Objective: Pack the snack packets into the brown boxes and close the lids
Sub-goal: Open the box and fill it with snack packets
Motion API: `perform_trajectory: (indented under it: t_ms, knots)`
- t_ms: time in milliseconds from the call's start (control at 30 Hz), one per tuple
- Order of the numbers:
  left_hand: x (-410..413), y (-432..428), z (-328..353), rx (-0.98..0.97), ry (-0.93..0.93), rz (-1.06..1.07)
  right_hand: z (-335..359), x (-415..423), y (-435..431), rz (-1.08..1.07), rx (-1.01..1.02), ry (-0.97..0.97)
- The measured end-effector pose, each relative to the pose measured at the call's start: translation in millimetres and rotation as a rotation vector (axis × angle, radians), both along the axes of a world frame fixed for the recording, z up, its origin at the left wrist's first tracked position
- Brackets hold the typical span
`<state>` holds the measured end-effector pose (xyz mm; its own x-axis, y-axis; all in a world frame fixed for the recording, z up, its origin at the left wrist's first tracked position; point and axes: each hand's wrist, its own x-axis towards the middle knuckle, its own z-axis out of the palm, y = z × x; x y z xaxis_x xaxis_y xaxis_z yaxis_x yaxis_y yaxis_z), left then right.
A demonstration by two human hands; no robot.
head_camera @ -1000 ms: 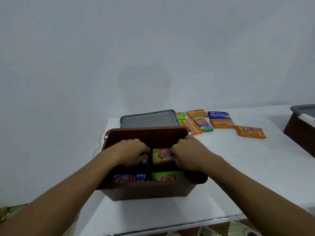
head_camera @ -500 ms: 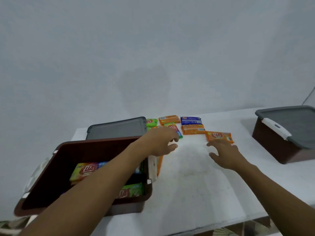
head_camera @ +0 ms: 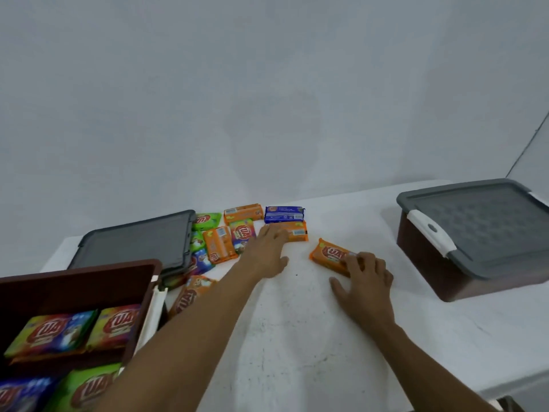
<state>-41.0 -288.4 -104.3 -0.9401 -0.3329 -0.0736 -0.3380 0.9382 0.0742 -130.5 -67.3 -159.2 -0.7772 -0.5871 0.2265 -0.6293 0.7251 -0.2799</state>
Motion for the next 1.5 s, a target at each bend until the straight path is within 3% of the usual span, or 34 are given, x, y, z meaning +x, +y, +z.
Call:
perform_trajectory:
  t_ms: [100, 233, 433, 600, 667, 767, 900, 1000, 1167, 1333, 1500]
  knots:
    - [-15.2, -8.7, -20.5, 0.064, 0.053, 0.073, -0.9, -4.1, -2.2, -0.01, -0.035, -0.091]
    - [-19.5, -9.7, -39.2, -0.089, 0.256, 0.038, -1.6, -10.0, -2.0, -0.025, -0.141, -0.133]
    - [-11.0, 2.7, -44.6, -0.118, 0.474, -0.038, -1.2, -12.1, -1.8, -0.069, -0.179, -0.176]
    - [-3.0, -4.6, -30.9, 0.345, 0.399, 0.256, -3.8, -13.7, -4.3, -0.087, -0.148, -0.177]
    - [1.4, -5.4, -31.0, 0.393, 0.392, 0.263, -3.2, -14.1, -4.2, -0.087, -0.157, -0.173]
    - [5.5, -5.7, -25.6, 0.313, 0.387, 0.191, -3.2, -12.7, -2.3, -0.071, -0.16, -0.167]
    - [6.9, 4.5, -16.3, 0.152, 0.098, 0.11, 1.3, -11.9, -1.8, -0.062, -0.153, -0.191]
    - [6.1, 14.5, -9.9, 0.182, 0.006, 0.132, 4.2, -8.8, -0.6, -0.067, -0.151, -0.236]
    - [17.4, 17.8, 19.7, 0.11, -0.143, 0.066, 27.9, -13.8, -6.3, -0.084, 0.094, -0.298]
    - [51.7, 8.4, 63.1, 0.116, -0.01, 0.072, 49.8, -1.0, -19.3, -0.023, 0.195, -0.412]
    - [117.7, -22.0, 102.7, 0.048, 0.136, 0.039, 78.8, 47.5, -52.0, 0.065, 0.06, -0.456]
